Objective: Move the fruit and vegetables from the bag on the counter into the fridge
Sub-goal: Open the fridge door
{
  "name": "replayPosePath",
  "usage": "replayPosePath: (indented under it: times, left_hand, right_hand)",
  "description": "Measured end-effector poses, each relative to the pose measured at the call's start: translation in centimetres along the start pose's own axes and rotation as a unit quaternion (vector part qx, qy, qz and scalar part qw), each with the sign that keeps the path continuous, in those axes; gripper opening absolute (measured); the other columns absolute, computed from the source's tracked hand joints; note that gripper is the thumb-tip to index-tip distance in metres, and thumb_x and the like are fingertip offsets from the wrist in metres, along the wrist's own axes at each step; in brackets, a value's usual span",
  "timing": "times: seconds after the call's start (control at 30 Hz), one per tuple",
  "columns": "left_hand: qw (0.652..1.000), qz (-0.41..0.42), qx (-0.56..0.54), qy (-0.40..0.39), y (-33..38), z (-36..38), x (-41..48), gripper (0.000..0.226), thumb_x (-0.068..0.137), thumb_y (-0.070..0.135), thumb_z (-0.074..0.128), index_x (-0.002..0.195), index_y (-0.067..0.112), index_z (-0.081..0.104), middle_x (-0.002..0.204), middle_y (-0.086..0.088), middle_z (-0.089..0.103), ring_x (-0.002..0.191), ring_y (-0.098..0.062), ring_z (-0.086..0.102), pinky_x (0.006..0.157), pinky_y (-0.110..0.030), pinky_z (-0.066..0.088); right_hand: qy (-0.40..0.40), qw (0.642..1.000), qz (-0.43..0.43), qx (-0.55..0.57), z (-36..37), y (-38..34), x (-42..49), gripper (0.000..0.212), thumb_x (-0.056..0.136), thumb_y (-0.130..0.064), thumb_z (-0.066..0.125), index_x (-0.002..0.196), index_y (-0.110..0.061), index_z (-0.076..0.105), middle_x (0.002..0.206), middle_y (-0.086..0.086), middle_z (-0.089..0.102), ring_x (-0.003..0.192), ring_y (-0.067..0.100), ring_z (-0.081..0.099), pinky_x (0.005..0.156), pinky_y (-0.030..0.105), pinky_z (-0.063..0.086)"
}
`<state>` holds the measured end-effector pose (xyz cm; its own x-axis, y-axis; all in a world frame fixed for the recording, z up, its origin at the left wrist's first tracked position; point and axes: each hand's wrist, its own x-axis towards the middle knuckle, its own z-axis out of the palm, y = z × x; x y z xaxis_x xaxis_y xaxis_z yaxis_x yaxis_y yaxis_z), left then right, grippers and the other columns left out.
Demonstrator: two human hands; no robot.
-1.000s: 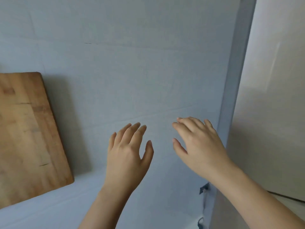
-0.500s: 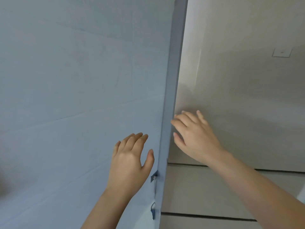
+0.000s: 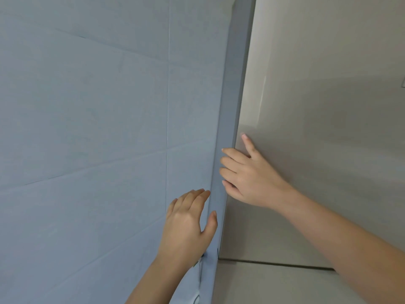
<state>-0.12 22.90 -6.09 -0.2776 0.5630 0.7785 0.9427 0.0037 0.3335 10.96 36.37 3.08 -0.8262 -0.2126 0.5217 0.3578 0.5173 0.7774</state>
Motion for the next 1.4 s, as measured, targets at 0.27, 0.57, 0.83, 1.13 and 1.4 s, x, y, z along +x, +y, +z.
replayPosePath:
  times: [0.27,0.57,0.83,1.13,1.4]
  left_hand:
    - [1.0,0.005,0.029,-0.002,-0.7,1.0,0.4,0.045,0.083,0.035,0.043,0.111,0.008,0.064,0.109,-0.006,0.068,0.103,-0.024,0.063,0.089,-0.045,0.048]
    - [1.0,0.008,0.011,-0.001,0.6,-1.3,-2.0,0.045,0.082,0.035,0.042,0.112,0.009,0.064,0.11,-0.005,0.067,0.104,-0.023,0.062,0.088,-0.047,0.048]
    - [0.999,0.028,-0.02,-0.004,2.5,-3.7,-5.1,0.045,0.082,0.035,0.042,0.113,0.01,0.063,0.111,-0.004,0.066,0.107,-0.022,0.059,0.091,-0.046,0.046]
    - [0.992,0.075,-0.099,-0.026,7.4,-5.1,-9.3,0.044,0.081,0.032,0.043,0.114,0.011,0.063,0.112,-0.003,0.066,0.108,-0.013,0.047,0.094,-0.043,0.043]
    - [0.976,0.137,-0.159,-0.052,12.4,-5.2,-11.1,0.043,0.083,0.031,0.044,0.115,0.009,0.062,0.115,-0.007,0.064,0.11,-0.021,0.054,0.089,-0.052,0.048]
  right_hand:
    - [-0.008,0.998,0.005,-0.063,0.6,-0.6,0.8,0.03,0.083,-0.026,0.048,0.061,-0.01,0.06,0.062,0.002,0.047,0.072,0.024,0.049,0.107,0.055,0.021]
    - [-0.045,0.997,0.041,-0.054,-1.0,-1.8,0.4,0.018,0.076,-0.022,0.057,0.064,-0.009,0.063,0.067,0.003,0.052,0.077,0.026,0.056,0.108,0.052,0.017]
    - [0.039,0.997,0.062,-0.015,-7.4,-3.7,-3.1,0.022,0.082,-0.015,0.043,0.066,-0.011,0.058,0.071,0.004,0.057,0.083,0.024,0.06,0.105,0.052,0.027]
    - [0.034,0.995,0.088,-0.021,-16.9,-5.3,-9.2,0.016,0.08,-0.015,0.05,0.075,-0.012,0.065,0.087,0.004,0.067,0.106,0.02,0.051,0.108,0.051,0.02]
    - [0.001,0.992,0.127,-0.024,-24.3,-5.6,-14.5,0.013,0.081,-0.015,0.053,0.083,-0.011,0.065,0.096,0.006,0.069,0.114,0.019,0.051,0.104,0.052,0.028]
